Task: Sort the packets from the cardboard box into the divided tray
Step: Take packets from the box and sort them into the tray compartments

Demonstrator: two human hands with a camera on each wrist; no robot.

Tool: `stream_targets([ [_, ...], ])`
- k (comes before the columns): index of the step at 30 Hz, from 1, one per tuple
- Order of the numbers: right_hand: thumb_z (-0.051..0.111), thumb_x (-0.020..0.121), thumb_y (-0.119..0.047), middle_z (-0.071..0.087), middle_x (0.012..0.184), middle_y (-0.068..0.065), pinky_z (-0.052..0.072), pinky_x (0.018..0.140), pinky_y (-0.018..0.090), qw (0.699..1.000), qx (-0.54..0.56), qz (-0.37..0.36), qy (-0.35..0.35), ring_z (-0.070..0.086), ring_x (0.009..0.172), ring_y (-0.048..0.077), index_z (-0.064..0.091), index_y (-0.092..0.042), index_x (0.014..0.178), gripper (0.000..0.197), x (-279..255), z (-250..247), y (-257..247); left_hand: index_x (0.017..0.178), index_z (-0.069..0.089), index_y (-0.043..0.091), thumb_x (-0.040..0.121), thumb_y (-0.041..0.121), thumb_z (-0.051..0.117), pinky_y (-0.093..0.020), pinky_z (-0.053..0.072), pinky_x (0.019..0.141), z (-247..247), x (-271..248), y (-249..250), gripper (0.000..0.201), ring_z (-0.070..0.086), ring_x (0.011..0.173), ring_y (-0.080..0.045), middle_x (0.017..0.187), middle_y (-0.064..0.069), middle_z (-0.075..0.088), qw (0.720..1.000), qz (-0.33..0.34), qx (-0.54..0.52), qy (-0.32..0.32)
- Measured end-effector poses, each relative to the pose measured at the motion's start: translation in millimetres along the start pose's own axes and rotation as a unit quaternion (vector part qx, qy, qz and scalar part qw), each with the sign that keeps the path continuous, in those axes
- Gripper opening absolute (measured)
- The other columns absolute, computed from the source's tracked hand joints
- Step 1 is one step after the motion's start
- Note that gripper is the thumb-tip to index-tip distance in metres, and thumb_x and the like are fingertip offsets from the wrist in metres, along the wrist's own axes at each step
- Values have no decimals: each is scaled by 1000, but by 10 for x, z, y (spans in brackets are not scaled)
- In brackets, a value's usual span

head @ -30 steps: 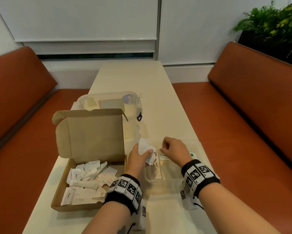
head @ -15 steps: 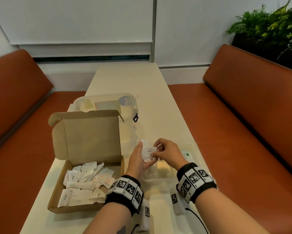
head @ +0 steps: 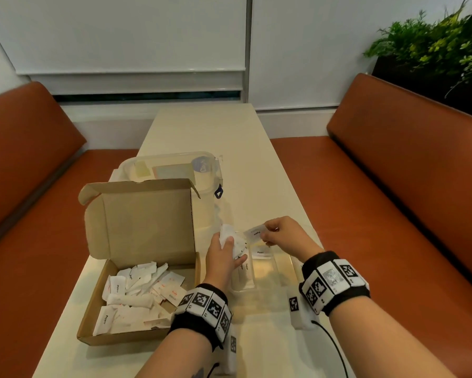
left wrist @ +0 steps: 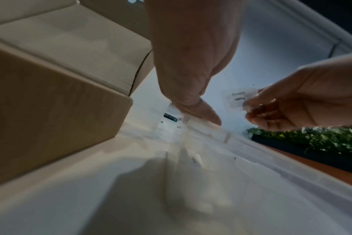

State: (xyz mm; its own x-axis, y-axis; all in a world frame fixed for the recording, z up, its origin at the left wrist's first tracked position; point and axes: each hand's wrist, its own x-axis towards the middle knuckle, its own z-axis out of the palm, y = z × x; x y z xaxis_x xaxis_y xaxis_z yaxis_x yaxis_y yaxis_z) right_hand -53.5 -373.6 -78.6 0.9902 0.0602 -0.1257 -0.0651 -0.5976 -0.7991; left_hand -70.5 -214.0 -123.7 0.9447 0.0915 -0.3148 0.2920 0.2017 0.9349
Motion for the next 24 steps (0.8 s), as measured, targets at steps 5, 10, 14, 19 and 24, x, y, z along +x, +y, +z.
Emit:
stream_targets([
  [5, 62, 80, 3, 66, 73, 4, 53, 58, 13, 995, -33, -4, -97, 63, 59, 9, 68, -5, 90, 13, 8, -60, -146, 122, 51, 13, 97, 16, 50, -28, 60, 68, 48, -48, 25, 25, 61, 106, -31, 119, -14, 54, 998, 15, 22, -55],
  [10, 67, 80, -1, 64, 73, 6, 52, 56, 14, 999, 34, -10, -32, 61, 57, 9, 62, -11, 92, 17, 45, 51, -136, 116, 54, 12, 95, 7, 54, -29, 60, 68, 67, -71, -1, 21, 65, 99, -24, 115, -14, 59, 998, 19, -15, -66],
  [14, 76, 77, -13, 63, 67, 0, 45, 51, 16, 990, 138, 30, 1, 59, 58, 10, 59, -11, 86, 19, -6, 163, -10, 127, 50, 8, 95, 8, 55, -29, 60, 68, 48, -44, 6, 32, 66, 102, -26, 119, -15, 61, 996, 18, -65, -56],
  [19, 74, 78, -8, 65, 71, 0, 49, 57, 17, 980, 194, 35, 16, 59, 62, 9, 62, -13, 74, 13, -7, 161, 48, 125, 50, 11, 96, 12, 53, -25, 59, 67, 19, -45, -28, 29, 65, 103, -25, 119, -12, 59, 997, 28, -52, -54],
  [24, 63, 82, 3, 63, 71, 6, 54, 62, 19, 994, 80, 45, 54, 59, 59, 13, 64, -6, 80, 10, 119, 28, 39, 129, 49, 11, 98, 9, 49, -24, 59, 65, -67, 9, -90, 31, 61, 107, -25, 119, -9, 57, 998, 22, -57, -7],
])
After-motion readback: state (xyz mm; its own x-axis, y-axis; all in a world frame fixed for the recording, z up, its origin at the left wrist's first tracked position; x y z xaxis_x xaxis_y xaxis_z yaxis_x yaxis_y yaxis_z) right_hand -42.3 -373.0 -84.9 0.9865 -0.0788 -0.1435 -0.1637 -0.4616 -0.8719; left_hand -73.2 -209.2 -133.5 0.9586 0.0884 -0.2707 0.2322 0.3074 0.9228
